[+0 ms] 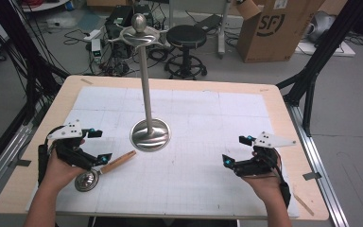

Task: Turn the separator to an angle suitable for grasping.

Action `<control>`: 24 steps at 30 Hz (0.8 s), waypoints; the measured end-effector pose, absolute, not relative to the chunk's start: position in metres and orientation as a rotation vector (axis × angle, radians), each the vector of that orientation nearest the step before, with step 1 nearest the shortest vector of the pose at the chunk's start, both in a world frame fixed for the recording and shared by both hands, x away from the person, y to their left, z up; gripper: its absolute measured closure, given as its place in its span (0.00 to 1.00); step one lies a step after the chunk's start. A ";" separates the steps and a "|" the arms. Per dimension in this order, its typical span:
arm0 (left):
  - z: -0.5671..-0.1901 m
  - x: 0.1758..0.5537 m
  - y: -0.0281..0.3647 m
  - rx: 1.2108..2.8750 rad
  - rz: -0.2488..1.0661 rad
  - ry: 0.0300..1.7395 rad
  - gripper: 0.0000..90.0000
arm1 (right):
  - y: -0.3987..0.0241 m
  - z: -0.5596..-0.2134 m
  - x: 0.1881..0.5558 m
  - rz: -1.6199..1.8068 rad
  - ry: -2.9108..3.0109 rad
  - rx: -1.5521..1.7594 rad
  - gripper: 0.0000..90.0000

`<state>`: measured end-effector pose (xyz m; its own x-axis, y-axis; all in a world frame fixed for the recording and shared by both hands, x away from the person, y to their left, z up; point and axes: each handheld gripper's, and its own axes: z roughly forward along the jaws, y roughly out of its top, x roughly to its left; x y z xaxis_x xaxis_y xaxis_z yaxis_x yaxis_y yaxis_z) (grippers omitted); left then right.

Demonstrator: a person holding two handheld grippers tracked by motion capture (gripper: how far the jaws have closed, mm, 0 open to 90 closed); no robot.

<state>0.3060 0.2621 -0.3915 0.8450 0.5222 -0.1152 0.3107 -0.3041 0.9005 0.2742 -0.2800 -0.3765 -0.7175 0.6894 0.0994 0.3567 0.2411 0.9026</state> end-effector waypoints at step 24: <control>-0.399 0.300 0.263 1.999 0.241 0.638 0.11 | -0.265 -0.382 0.283 1.435 2.247 0.950 0.02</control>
<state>0.3000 0.2635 -0.3992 0.8422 0.5307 -0.0954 0.3352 -0.3768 0.8635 0.2835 -0.2653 -0.3817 -0.7324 0.6751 0.0891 0.3648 0.2785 0.8885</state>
